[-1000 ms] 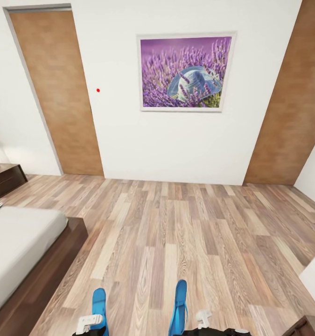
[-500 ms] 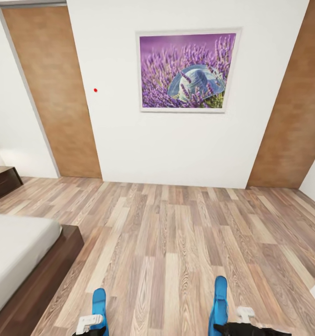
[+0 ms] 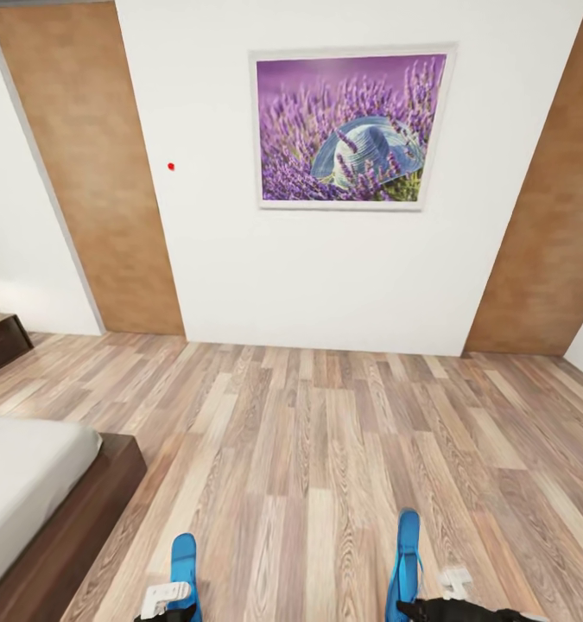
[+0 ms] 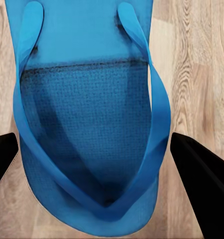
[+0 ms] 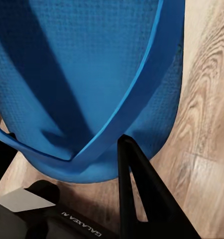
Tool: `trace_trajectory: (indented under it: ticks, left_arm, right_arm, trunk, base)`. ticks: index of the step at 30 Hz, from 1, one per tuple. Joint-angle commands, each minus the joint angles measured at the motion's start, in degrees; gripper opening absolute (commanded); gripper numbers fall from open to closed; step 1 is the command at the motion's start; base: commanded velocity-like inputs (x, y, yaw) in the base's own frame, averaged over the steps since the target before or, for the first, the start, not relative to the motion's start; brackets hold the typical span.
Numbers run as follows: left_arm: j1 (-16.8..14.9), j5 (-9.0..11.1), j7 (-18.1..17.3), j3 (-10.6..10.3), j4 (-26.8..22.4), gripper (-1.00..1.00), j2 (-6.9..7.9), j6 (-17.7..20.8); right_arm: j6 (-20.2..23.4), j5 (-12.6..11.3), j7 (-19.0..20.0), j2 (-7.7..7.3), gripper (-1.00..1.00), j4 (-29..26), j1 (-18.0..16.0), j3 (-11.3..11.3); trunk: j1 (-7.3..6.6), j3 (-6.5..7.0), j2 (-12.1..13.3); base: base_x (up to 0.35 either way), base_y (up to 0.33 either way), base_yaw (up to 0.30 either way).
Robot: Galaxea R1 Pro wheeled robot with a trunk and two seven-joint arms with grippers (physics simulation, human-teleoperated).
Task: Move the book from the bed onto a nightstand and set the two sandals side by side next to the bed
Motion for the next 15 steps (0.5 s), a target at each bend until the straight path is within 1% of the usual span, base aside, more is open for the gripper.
trace_trajectory:
  ticks: [1,15]
  left_arm:
    - [-0.05,0.31,-0.37,0.24,0.09,-1.0,0.0,-0.02]
    - [-0.05,0.33,-0.37,0.21,0.16,-1.0,0.0,-0.02]
  right_arm:
    - [-0.8,-0.3,0.2,0.06,-1.0,0.21,-0.08,0.46]
    - [-1.28,-0.36,0.11,0.09,-1.0,0.22,-0.09,0.46]
  trunk:
    - [0.03,-0.06,-0.03]
    - [0.03,-0.06,-0.03]
  base:
    - [0.325,0.0,0.0]
    - [0.326,0.0,0.0]
